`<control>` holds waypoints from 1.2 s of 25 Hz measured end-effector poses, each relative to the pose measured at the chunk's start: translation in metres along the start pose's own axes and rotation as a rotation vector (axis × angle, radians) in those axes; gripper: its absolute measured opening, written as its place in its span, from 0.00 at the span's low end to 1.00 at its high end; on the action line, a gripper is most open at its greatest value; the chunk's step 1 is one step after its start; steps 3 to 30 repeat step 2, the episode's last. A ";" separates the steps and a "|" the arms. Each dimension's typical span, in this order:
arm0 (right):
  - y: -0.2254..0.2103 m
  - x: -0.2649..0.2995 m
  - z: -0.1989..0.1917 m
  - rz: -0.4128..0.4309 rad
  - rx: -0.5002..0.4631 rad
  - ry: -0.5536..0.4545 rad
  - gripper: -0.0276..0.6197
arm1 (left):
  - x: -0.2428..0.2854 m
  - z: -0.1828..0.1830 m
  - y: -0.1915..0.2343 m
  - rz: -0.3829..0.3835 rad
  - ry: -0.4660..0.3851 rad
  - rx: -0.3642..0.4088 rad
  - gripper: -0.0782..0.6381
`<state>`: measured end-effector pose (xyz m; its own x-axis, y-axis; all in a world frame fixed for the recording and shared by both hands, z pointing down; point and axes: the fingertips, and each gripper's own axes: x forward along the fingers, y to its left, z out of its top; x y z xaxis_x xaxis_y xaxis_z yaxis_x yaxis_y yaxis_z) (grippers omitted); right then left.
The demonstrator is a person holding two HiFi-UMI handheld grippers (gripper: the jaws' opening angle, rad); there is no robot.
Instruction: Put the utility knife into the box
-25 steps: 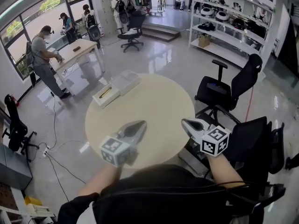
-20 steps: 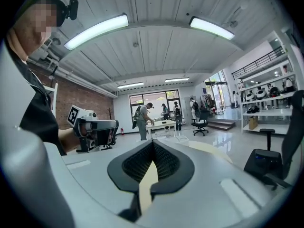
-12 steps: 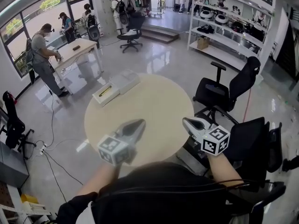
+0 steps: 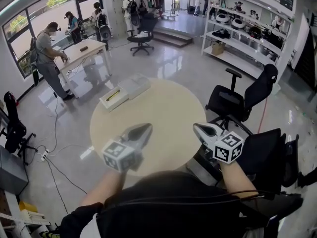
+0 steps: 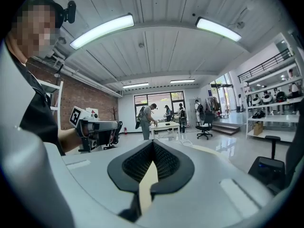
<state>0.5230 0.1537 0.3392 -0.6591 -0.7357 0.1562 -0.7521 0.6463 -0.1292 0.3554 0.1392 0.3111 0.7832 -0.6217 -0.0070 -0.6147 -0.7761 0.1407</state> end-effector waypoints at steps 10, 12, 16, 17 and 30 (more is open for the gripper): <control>0.001 0.001 0.001 0.002 -0.004 0.001 0.06 | -0.001 0.001 0.001 0.003 -0.002 0.001 0.11; 0.001 0.001 0.001 0.002 -0.004 0.001 0.06 | -0.001 0.001 0.001 0.003 -0.002 0.001 0.11; 0.001 0.001 0.001 0.002 -0.004 0.001 0.06 | -0.001 0.001 0.001 0.003 -0.002 0.001 0.11; 0.001 0.001 0.001 0.002 -0.004 0.001 0.06 | -0.001 0.001 0.001 0.003 -0.002 0.001 0.11; 0.001 0.001 0.001 0.002 -0.004 0.001 0.06 | -0.001 0.001 0.001 0.003 -0.002 0.001 0.11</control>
